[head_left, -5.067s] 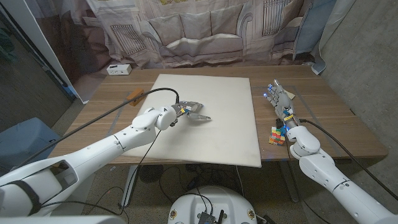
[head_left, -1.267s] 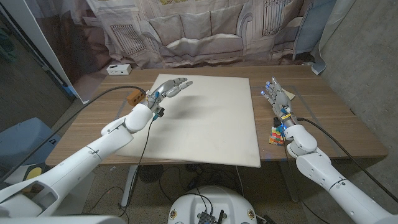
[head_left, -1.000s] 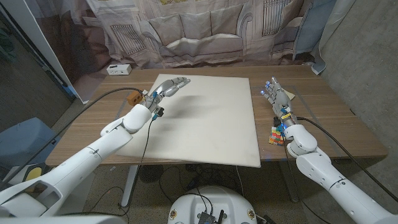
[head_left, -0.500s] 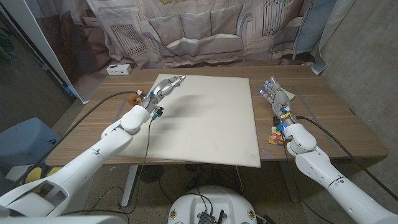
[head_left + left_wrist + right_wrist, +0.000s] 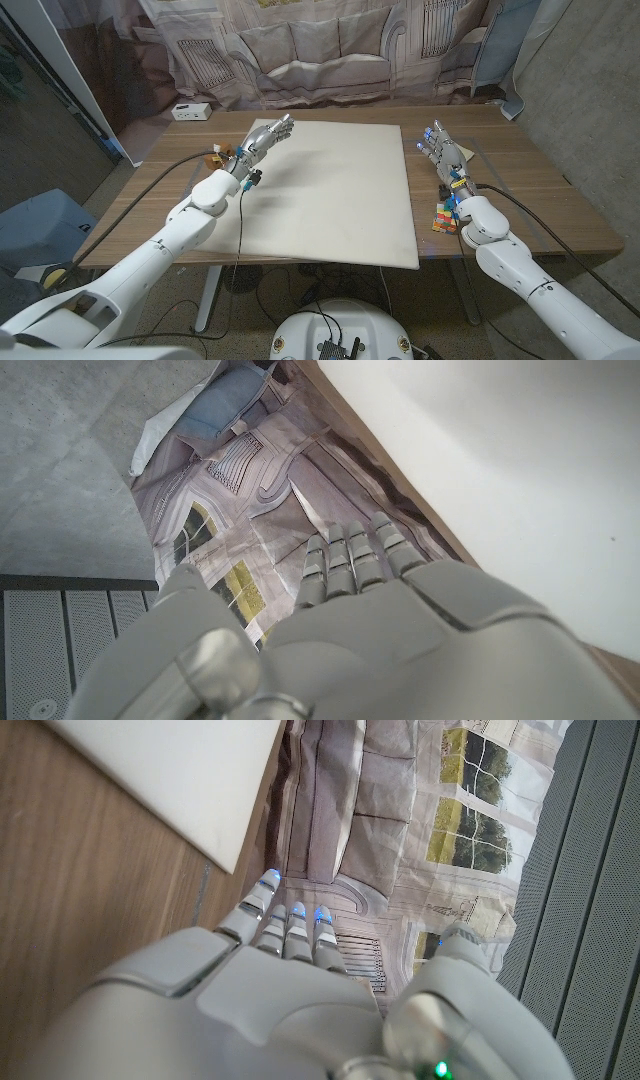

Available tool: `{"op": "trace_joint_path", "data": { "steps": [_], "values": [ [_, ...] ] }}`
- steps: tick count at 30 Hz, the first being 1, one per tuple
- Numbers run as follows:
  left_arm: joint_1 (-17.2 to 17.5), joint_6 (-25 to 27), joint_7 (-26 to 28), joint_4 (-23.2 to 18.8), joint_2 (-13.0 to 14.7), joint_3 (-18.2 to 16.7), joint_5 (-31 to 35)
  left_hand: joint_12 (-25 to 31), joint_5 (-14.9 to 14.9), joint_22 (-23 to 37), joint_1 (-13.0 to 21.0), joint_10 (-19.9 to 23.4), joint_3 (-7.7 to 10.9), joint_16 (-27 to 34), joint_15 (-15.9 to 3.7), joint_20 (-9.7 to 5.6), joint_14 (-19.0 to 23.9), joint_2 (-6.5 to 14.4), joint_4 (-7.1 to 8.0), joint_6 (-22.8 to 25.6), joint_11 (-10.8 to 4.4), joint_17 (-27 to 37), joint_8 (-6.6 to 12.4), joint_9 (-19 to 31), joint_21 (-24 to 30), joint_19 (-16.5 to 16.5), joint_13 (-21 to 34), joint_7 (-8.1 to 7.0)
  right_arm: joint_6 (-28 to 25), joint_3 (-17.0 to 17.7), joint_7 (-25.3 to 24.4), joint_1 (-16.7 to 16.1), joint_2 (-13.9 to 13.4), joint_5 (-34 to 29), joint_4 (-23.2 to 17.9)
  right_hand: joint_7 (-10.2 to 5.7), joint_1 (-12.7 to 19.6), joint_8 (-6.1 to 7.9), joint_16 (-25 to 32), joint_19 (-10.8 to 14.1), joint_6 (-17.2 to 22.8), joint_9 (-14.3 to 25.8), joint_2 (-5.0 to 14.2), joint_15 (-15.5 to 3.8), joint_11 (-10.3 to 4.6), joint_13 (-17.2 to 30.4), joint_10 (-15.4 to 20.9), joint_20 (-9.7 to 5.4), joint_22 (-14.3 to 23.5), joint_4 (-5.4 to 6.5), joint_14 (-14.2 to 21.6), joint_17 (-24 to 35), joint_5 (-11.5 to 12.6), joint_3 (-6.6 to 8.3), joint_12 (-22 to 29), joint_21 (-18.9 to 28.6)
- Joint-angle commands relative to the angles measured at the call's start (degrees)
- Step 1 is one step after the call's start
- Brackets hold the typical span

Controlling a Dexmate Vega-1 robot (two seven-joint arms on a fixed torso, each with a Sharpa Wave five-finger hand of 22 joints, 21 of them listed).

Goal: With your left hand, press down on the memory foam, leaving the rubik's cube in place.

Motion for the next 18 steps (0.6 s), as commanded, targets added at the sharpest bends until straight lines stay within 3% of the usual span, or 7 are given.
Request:
{"op": "trace_joint_path", "data": {
  "steps": [1,18],
  "values": [
    [0.93,0.04,-4.47,3.59,-4.1,-2.3,-7.29,-0.31,-0.03,0.15,0.03,-0.48,-0.1,-0.23,0.11,0.09,-0.42,-0.44,-0.22,-0.91,0.08,0.07,-0.32,0.21,-0.19,-0.32,0.09,0.0,-0.51,0.3,2.46,0.28,-0.61,1.12,0.23,0.28,-0.15,0.08,0.19,0.35,0.38,0.14,0.27,0.2,0.18,0.19,0.17,-0.01,0.2,-0.18,0.2,0.03,-0.02,0.15,0.12,-0.04],
    [2.07,-0.29,-2.57,2.87,-3.77,-2.55,-6.05,-0.46,-0.06,0.16,-0.14,-0.32,-0.21,-0.29,0.09,0.21,-0.53,-0.57,-0.23,-0.66,0.0,0.09,-0.25,0.21,-0.39,-0.7,0.1,0.02,-1.31,0.59,2.35,-0.1,-1.48,1.08,-0.57,0.19,-0.18,0.06,0.16,0.39,0.38,0.14,0.23,0.21,0.32,0.19,0.31,0.04,0.2,-0.24,0.28,0.02,-0.01,0.08,0.11,-0.15]
  ]
}}
